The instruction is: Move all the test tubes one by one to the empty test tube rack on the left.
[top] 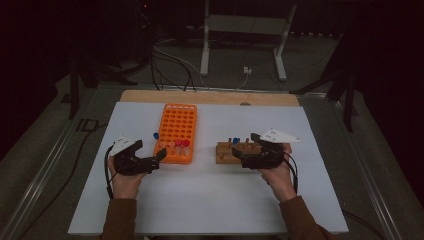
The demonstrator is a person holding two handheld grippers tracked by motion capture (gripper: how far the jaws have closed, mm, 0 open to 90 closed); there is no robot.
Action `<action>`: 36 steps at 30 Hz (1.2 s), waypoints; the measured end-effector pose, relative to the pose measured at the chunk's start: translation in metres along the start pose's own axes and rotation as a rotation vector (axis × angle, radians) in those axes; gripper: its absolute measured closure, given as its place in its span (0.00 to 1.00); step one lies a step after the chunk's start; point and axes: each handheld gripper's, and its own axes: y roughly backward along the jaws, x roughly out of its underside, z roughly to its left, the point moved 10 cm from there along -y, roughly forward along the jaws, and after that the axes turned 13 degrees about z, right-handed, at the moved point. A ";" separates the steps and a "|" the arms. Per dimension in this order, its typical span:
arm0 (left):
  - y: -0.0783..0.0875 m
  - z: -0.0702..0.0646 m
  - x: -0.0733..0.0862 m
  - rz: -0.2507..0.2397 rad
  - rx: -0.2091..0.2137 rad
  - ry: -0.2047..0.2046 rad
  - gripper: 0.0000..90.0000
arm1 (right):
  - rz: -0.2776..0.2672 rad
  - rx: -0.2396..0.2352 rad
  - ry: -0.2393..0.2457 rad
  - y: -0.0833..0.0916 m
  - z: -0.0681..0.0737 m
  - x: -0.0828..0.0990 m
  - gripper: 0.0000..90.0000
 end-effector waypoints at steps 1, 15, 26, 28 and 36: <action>0.000 -0.002 -0.001 0.000 0.001 -0.011 0.00 | 0.005 0.005 0.005 -0.003 -0.001 0.000 0.14; -0.003 -0.015 -0.003 -0.002 0.028 -0.015 0.00 | 0.053 0.032 0.020 -0.041 -0.005 0.009 0.59; -0.003 -0.017 -0.004 -0.001 0.023 -0.013 0.00 | 0.089 0.079 0.073 -0.053 -0.002 0.013 0.84; -0.004 -0.017 -0.004 -0.001 0.022 -0.014 0.00 | 0.090 0.082 0.083 -0.053 -0.002 0.013 0.84; -0.005 -0.020 -0.003 0.004 0.029 -0.025 0.00 | 0.099 0.095 0.102 -0.050 -0.002 0.013 0.85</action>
